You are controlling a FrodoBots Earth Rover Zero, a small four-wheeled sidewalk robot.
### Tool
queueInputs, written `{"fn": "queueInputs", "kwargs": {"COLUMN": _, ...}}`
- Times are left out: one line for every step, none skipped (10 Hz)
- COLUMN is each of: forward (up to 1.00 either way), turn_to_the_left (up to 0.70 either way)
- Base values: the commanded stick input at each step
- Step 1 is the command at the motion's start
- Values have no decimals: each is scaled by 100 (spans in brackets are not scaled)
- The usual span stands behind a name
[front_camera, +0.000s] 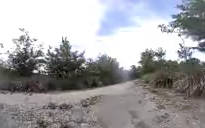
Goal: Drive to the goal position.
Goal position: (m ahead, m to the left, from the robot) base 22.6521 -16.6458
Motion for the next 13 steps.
{"fn": "queueInputs", "kwargs": {"forward": 45, "turn_to_the_left": 0}}
{"fn": "queueInputs", "kwargs": {"forward": 45, "turn_to_the_left": 0}}
{"fn": "queueInputs", "kwargs": {"forward": 45, "turn_to_the_left": 0}}
{"fn": "queueInputs", "kwargs": {"forward": 45, "turn_to_the_left": 0}}
{"fn": "queueInputs", "kwargs": {"forward": 45, "turn_to_the_left": 0}}
{"fn": "queueInputs", "kwargs": {"forward": 45, "turn_to_the_left": 0}}
{"fn": "queueInputs", "kwargs": {"forward": 45, "turn_to_the_left": 0}}
{"fn": "queueInputs", "kwargs": {"forward": 45, "turn_to_the_left": 0}}
{"fn": "queueInputs", "kwargs": {"forward": 45, "turn_to_the_left": 0}}
{"fn": "queueInputs", "kwargs": {"forward": 45, "turn_to_the_left": 0}}
{"fn": "queueInputs", "kwargs": {"forward": 45, "turn_to_the_left": 0}}
{"fn": "queueInputs", "kwargs": {"forward": 45, "turn_to_the_left": 0}}
{"fn": "queueInputs", "kwargs": {"forward": 45, "turn_to_the_left": 0}}
